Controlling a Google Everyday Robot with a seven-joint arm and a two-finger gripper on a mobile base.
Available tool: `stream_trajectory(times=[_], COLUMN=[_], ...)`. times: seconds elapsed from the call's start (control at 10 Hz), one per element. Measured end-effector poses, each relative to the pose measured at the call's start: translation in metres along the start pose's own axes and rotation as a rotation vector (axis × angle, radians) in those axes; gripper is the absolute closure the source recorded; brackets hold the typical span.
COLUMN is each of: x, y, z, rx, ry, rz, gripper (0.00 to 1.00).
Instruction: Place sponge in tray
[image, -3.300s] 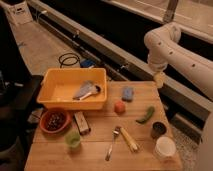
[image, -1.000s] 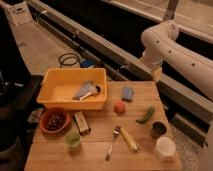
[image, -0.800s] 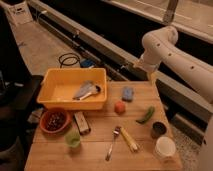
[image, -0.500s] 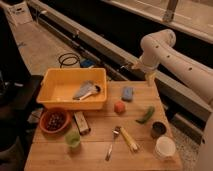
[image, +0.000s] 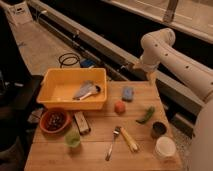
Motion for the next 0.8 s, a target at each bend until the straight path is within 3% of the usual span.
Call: stream_trajectory(times=[0.4, 0.6, 0.8], x=[-0.026, -0.046, -0.070], y=[0.011, 0.013, 0.012], z=[0.065, 0.086, 0.112], rx=[-0.051, -0.047, -0.033], ry=[-0.076, -0.110, -0.186], rz=[-0.011, -0.010, 0.023], gripper=[0.20, 0.20, 0.20])
